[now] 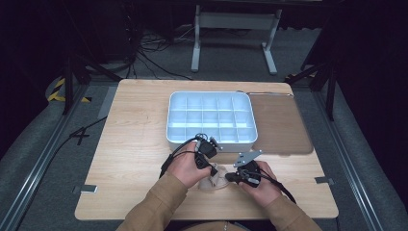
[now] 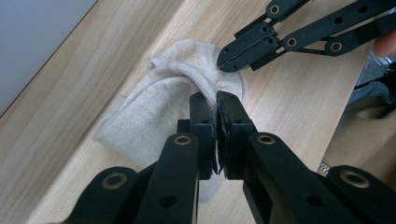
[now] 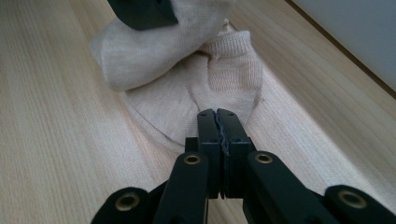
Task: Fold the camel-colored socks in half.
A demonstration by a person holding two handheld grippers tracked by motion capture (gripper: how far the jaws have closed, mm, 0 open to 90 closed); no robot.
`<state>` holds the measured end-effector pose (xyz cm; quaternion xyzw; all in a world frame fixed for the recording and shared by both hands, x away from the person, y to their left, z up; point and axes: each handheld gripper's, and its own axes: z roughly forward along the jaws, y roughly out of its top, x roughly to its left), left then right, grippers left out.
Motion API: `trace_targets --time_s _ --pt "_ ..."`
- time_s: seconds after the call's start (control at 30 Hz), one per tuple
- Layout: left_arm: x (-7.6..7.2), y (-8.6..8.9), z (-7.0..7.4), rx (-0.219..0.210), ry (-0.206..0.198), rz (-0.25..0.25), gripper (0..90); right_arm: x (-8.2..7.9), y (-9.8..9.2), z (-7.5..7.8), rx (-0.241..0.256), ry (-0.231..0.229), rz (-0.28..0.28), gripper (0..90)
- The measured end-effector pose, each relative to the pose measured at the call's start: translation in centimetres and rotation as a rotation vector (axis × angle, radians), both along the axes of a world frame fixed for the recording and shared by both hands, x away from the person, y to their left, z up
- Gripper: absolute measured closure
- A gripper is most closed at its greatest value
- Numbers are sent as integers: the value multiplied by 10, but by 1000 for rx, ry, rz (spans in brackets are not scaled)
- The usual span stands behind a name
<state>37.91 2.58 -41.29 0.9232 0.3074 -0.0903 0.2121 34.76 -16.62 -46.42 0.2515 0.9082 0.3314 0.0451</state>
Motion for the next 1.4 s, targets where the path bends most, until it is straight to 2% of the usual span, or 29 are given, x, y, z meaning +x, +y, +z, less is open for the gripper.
trace_targets --time_s 0.2,0.23,0.3,0.33,0.4,0.47,0.57,0.6,0.7,0.8,0.93,1.1,1.2,1.27,1.4 --pt "2 -3 -6 -12 -1 12 854 0 0 0 1 -2 -3 894" --pt "2 -3 -6 -30 0 18 852 0 0 0 1 -2 -3 890" --pt "1 -2 -6 -35 5 22 825 -1 0 1 -7 -8 -2 854" --pt "1 -1 -5 -74 2 26 788 -1 0 2 -18 -10 0 829" --pt "-1 0 -4 -101 5 30 744 -2 -1 4 -35 -15 0 816" --pt "-4 4 1 -132 -7 39 691 -1 -4 7 -28 -18 -3 816" --pt "-9 11 9 -180 -28 57 678 -1 -11 17 -13 -24 -16 818" --pt "-9 11 9 -180 -28 57 673 -1 -11 17 -13 -24 -16 818" --pt "-13 21 19 -217 -58 72 658 -1 -15 30 7 -43 -20 822" --pt "-16 31 25 -217 -85 90 649 -2 -14 41 30 -60 -16 818" --pt "-18 48 30 -222 -93 135 669 -4 -11 55 88 -72 7 824" --pt "-20 68 31 -198 -102 183 708 -6 6 63 135 -75 55 848" --pt "-22 76 31 -192 -105 205 722 -6 16 62 135 -64 79 855" --pt "-24 81 29 -181 -108 220 724 -5 31 56 115 -55 112 874" --pt "-24 83 25 -157 -113 216 727 -3 41 47 83 -48 125 888"
